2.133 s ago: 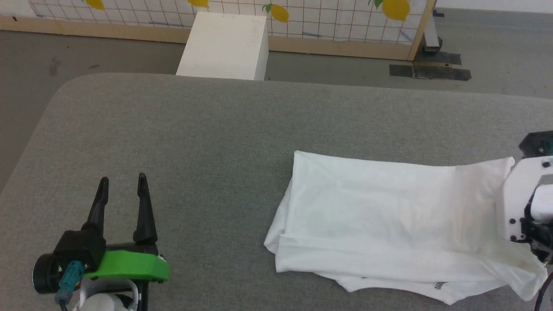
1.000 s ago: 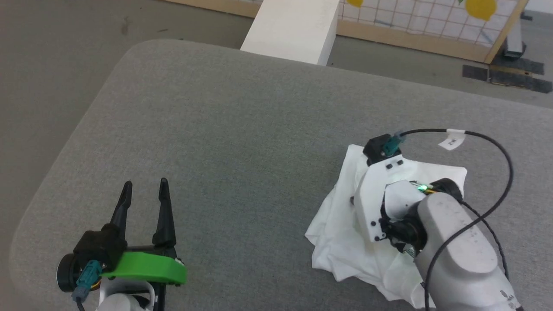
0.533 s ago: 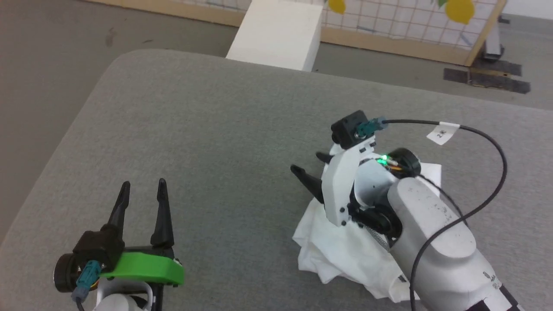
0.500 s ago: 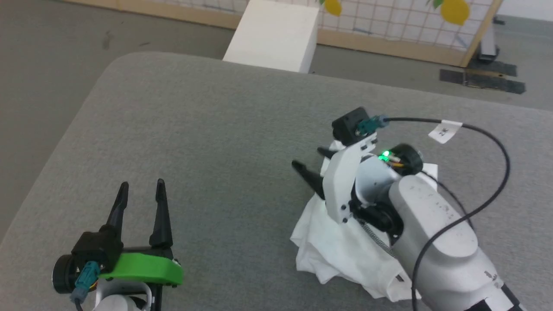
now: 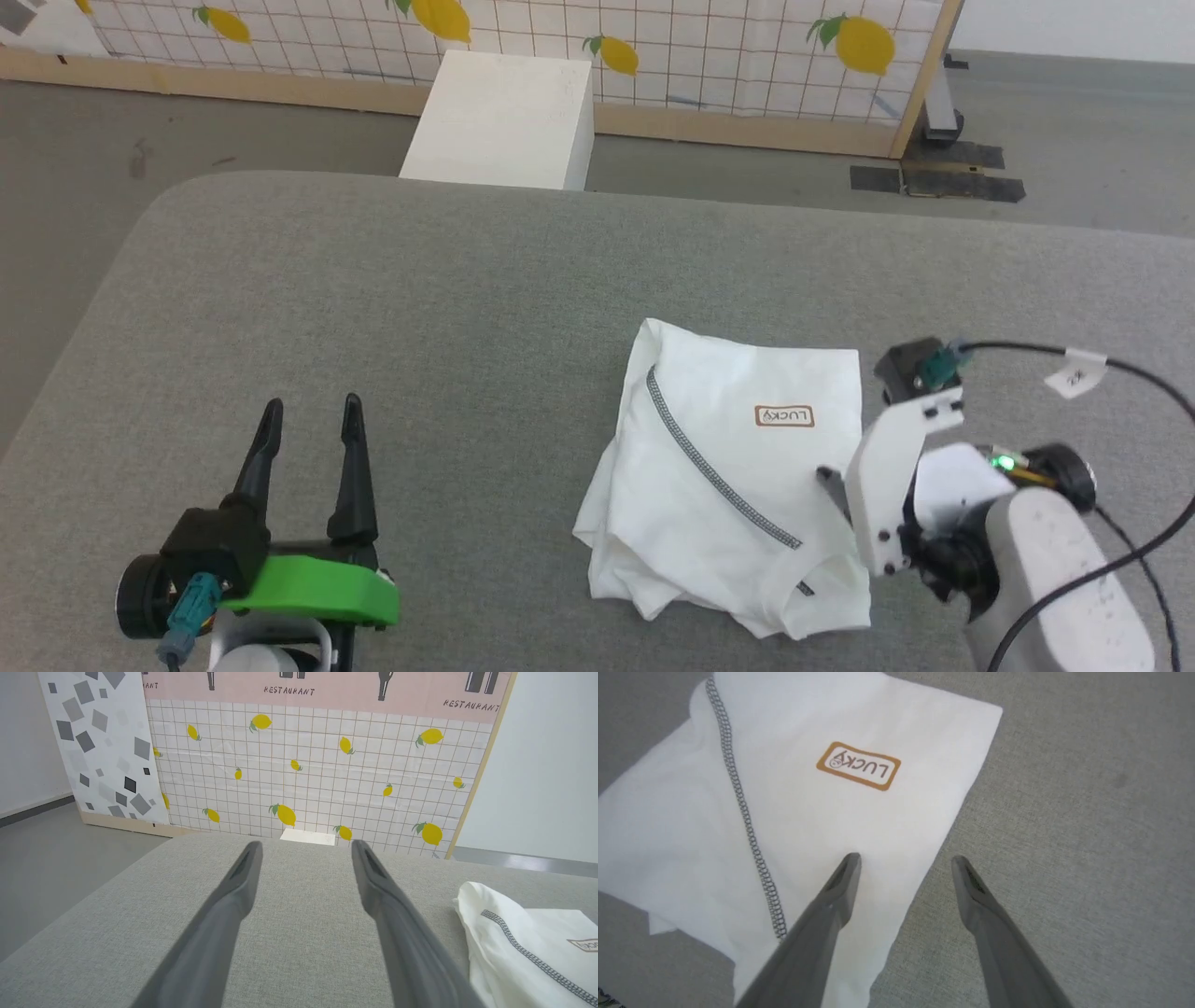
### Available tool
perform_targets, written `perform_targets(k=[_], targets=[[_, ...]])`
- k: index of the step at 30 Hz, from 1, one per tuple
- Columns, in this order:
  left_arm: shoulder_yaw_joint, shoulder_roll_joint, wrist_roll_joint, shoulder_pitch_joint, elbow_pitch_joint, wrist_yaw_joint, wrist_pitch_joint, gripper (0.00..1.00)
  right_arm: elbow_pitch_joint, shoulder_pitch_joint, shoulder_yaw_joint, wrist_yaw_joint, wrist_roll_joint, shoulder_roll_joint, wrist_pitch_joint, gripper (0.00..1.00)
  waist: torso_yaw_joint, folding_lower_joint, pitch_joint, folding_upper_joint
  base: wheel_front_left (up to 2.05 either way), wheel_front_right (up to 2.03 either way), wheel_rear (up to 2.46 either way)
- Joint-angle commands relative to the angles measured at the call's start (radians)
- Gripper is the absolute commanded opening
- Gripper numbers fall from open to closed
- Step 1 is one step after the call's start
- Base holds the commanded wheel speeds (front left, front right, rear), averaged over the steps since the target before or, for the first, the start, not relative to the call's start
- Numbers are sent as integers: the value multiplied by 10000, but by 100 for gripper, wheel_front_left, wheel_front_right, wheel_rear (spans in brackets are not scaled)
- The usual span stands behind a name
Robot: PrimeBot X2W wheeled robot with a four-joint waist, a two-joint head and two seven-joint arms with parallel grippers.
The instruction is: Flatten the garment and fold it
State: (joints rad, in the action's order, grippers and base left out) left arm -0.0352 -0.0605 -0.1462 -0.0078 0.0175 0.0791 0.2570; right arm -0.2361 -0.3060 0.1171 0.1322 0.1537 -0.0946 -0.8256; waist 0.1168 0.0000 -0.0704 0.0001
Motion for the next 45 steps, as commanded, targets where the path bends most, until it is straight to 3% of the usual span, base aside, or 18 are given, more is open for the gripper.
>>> perform_targets(k=[1,10,11,12,13,16,19,26,32,37,45], targets=[[41,45,63,38,-31,47,47,100,75,205,-125,-15,-181,150,25,100,58,0,-114,-1,0,0,0],[95,67,7,-93,57,73,47,100,-1097,594,-291,-15,-815,424,376,100,339,0,-436,-1,0,0,0],[85,67,9,-98,67,75,47,100,-1201,544,-278,-15,-808,428,436,84,330,0,-456,-1,0,0,0],[68,68,15,-101,76,74,47,100,-1297,457,-299,-15,-797,432,568,33,299,0,-472,-1,0,0,0],[54,69,17,-101,80,69,47,100,-1382,389,-230,-15,-788,434,615,0,246,0,-483,-1,0,0,0],[-33,74,-25,-79,44,24,47,100,-1440,131,263,-15,-591,364,792,0,-125,0,-467,-1,0,0,0],[-121,78,-64,-34,-94,-26,47,100,-1189,-122,1076,-15,-222,-147,760,0,-749,0,-529,-1,0,0,0],[-302,69,-32,-214,-406,-45,47,100,164,-1162,3408,-15,1054,-2615,306,0,-2803,0,-981,-1,0,0,0],[-275,0,122,-634,-604,34,47,100,787,-2348,4425,-15,1956,-4572,201,0,-3983,0,-1645,-1,0,0,0],[-224,-176,154,-1045,-823,142,47,100,540,-3176,4634,-15,1983,-6039,348,0,-4227,0,-2565,-1,0,0,0],[-382,-677,276,-1348,-1237,145,-64,100,-772,-3754,3497,-15,1448,-6743,917,0,-3906,0,-3862,-1,0,0,0]])
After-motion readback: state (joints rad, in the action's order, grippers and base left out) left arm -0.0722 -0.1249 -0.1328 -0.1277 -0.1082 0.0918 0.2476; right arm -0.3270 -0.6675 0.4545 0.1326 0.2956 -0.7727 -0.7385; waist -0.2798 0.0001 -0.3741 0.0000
